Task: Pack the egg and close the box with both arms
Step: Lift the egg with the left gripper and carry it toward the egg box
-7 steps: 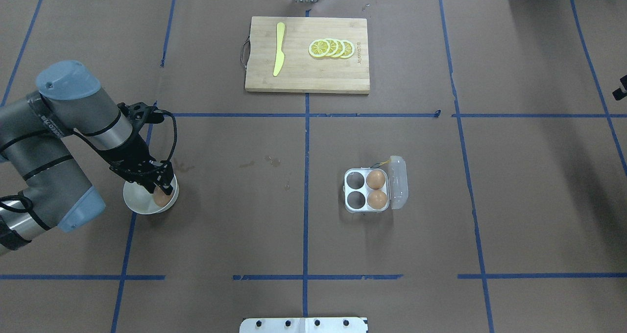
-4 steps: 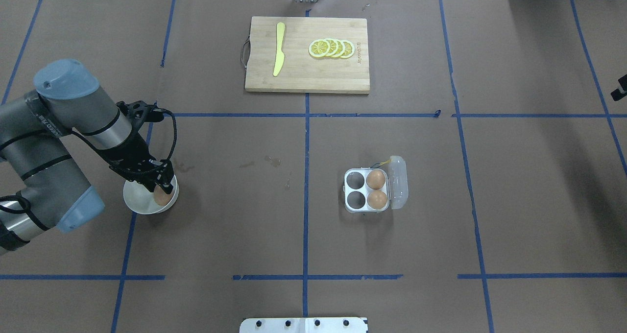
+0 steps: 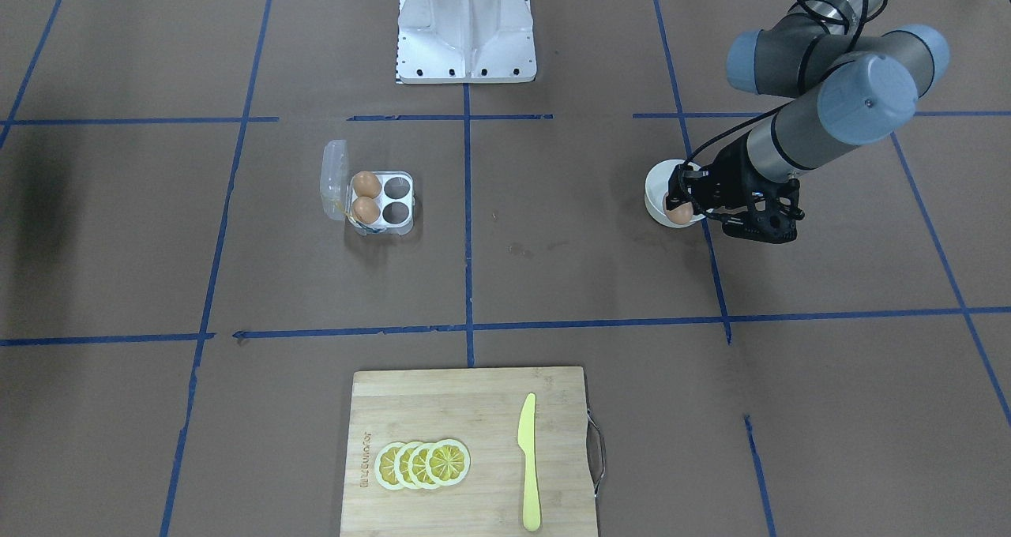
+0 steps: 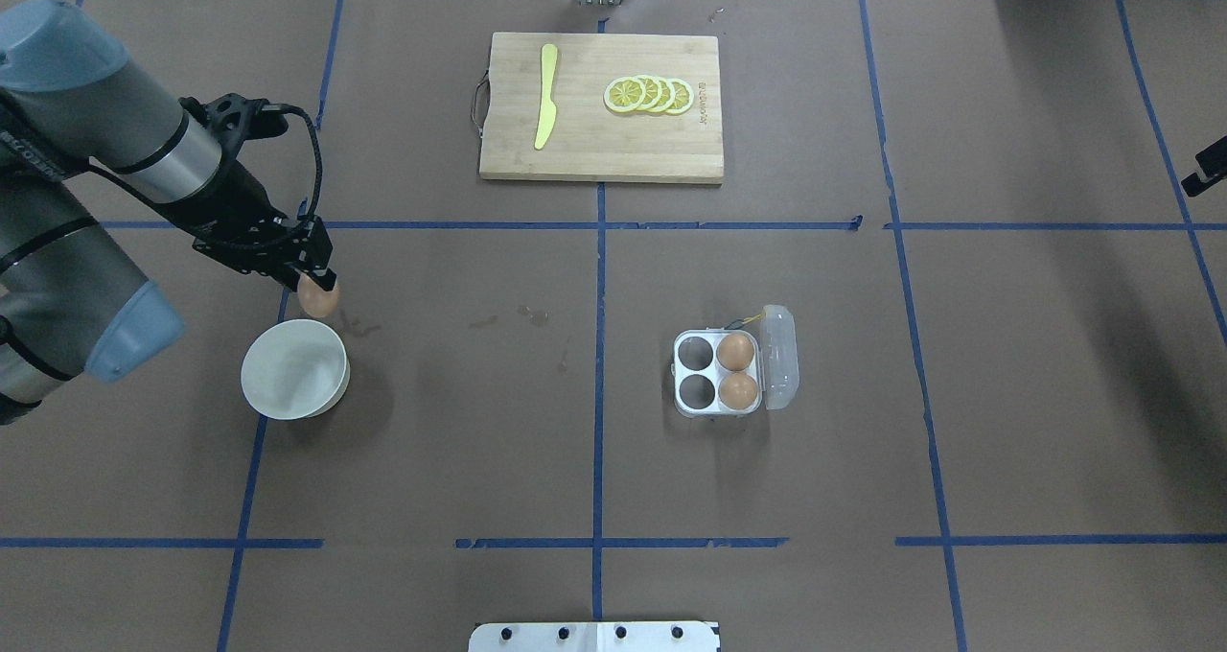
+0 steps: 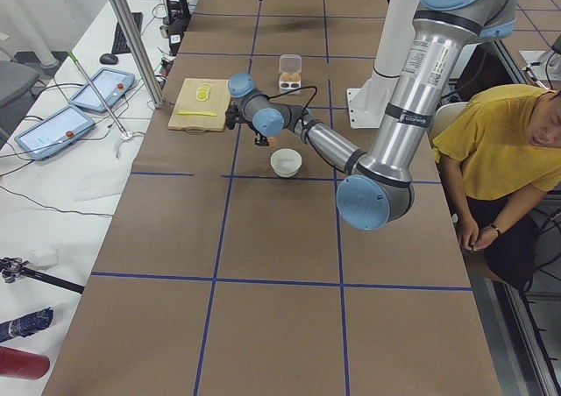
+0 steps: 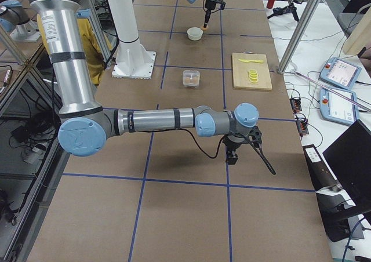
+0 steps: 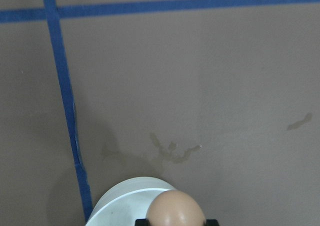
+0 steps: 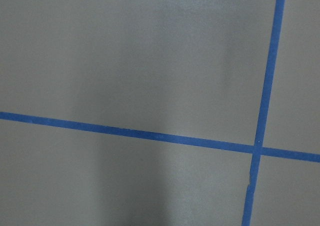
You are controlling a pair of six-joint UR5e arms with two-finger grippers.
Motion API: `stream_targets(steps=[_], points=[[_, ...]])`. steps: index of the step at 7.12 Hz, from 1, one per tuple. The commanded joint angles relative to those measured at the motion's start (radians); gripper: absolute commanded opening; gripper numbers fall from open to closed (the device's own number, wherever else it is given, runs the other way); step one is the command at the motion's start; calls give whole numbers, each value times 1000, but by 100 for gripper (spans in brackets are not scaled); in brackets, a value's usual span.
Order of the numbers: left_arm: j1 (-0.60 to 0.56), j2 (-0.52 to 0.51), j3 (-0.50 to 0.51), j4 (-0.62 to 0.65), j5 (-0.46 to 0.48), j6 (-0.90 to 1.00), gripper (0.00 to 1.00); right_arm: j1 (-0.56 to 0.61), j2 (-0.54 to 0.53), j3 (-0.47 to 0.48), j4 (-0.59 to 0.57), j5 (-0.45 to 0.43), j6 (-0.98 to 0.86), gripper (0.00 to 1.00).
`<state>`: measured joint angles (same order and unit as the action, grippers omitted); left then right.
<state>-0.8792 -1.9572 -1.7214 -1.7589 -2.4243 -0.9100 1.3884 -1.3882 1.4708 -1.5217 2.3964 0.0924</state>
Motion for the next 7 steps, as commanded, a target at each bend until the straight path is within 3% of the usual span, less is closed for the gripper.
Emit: stream_targets(steps=[1, 3, 5, 7], points=[[102, -127, 20, -7, 49, -153, 0, -8, 6, 5, 0, 16, 1, 100], [224, -262, 72, -34, 141, -243, 0, -15, 6, 5, 0, 35, 1, 100], [287, -346, 170, -164, 215, -262, 0, -32, 6, 5, 20, 35, 4, 100], [356, -420, 226, -192, 290, -288, 0, -52, -3, 3, 110, 35, 116, 100]])
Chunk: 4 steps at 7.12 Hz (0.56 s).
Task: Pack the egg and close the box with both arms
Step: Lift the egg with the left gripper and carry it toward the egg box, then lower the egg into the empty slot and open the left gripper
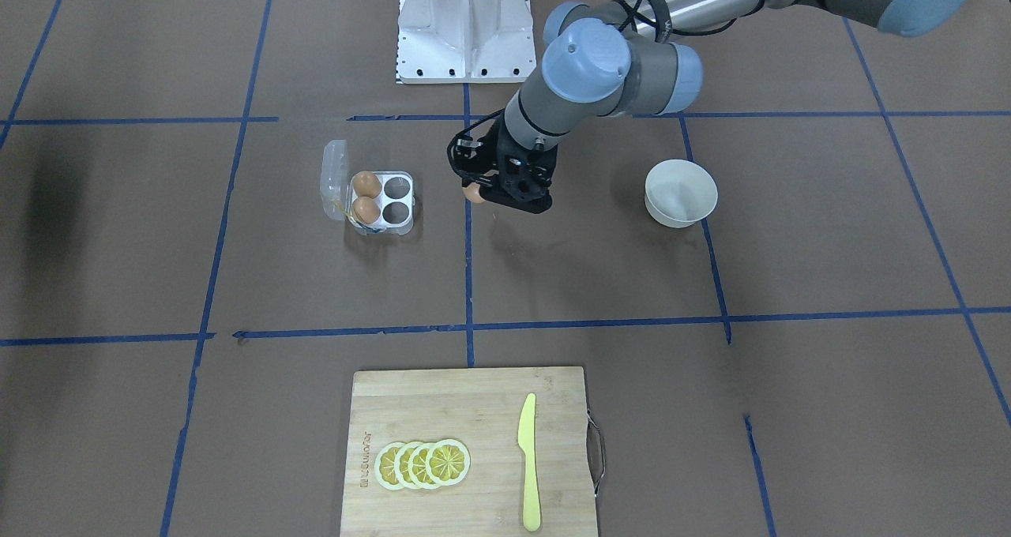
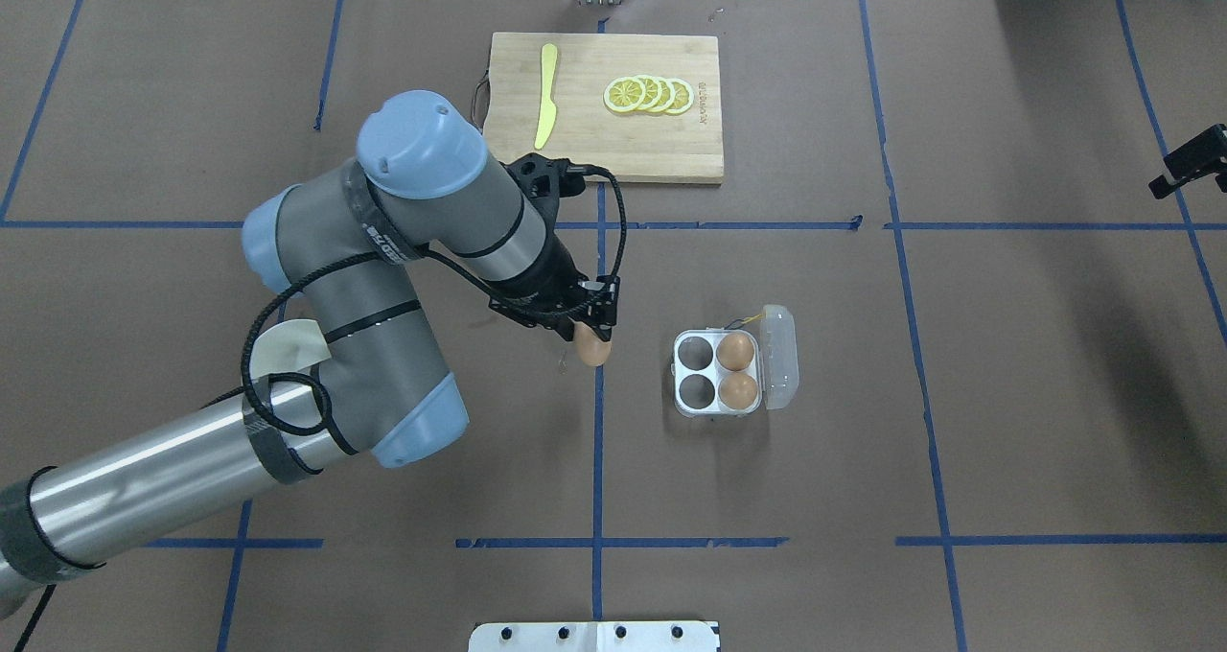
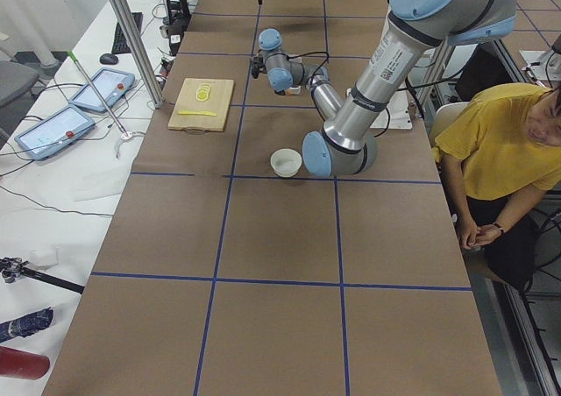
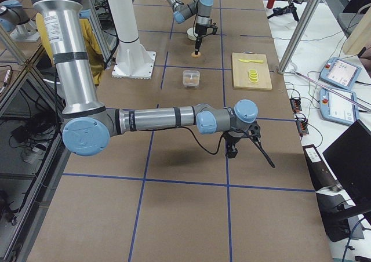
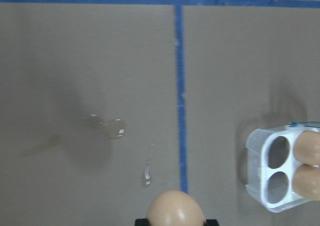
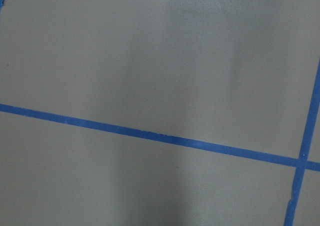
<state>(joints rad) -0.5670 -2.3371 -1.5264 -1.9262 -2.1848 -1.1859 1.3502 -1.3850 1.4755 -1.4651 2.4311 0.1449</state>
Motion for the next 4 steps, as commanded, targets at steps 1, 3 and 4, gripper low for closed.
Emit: stream_targets(steps=[1, 3, 4], points=[[82, -69, 73, -101, 112, -14, 0, -17, -12, -3, 89, 0, 74, 100], [113, -139, 153, -114, 142, -14, 0, -19, -14, -4, 91, 0, 74, 100], [122, -152, 157, -120, 161, -14, 0, -19, -14, -3, 91, 0, 76, 100]])
